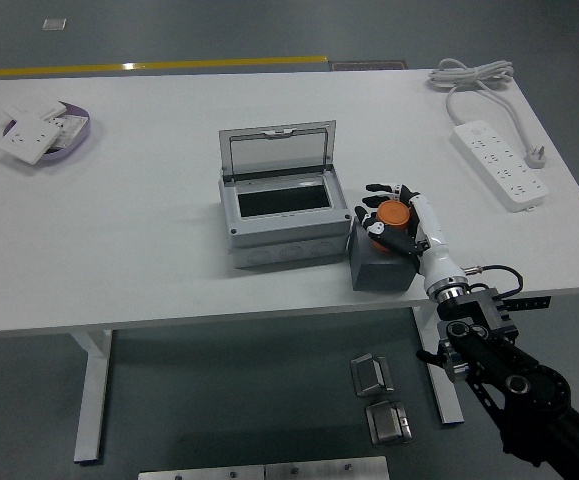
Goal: Pick up the cylinder from the cube,place it in the box,flap close box
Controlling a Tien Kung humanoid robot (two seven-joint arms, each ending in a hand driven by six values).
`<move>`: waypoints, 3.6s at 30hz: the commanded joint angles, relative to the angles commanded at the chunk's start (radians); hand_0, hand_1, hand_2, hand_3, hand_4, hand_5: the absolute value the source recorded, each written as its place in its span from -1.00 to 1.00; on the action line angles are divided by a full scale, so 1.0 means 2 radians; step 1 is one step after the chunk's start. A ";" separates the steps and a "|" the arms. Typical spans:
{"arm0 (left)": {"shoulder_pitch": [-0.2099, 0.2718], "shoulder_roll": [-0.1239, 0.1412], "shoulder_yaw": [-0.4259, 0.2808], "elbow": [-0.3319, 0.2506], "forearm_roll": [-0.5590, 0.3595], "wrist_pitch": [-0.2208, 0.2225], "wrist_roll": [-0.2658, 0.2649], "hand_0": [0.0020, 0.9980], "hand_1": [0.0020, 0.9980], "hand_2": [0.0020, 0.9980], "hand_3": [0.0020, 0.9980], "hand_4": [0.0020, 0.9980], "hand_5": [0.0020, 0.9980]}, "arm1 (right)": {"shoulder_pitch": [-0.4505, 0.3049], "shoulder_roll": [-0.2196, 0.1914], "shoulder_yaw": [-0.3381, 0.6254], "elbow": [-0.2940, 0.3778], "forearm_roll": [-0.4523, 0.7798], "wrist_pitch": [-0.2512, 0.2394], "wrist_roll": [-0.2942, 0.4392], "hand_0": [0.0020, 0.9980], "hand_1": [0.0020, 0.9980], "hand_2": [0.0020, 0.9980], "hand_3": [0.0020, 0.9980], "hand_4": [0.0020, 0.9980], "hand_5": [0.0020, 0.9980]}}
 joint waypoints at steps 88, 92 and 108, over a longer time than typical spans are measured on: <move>-0.009 0.014 -0.007 0.000 0.017 -0.002 0.008 0.20 0.24 0.15 0.22 0.34 -0.40 | 0.286 0.059 -0.243 -0.124 -0.408 0.046 -0.226 0.45 0.35 0.32 0.39 -0.10 -0.66; -0.009 0.014 -0.008 0.000 0.018 -0.001 0.008 0.19 0.24 0.15 0.22 0.34 -0.39 | 0.285 0.059 -0.244 -0.127 -0.406 0.042 -0.226 0.54 0.38 0.36 0.42 0.05 -0.57; -0.011 0.014 -0.005 0.000 0.017 -0.001 0.007 0.19 0.24 0.14 0.22 0.34 -0.39 | 0.281 0.059 -0.244 -0.133 -0.398 0.037 -0.217 0.56 0.34 0.33 0.40 0.09 -0.52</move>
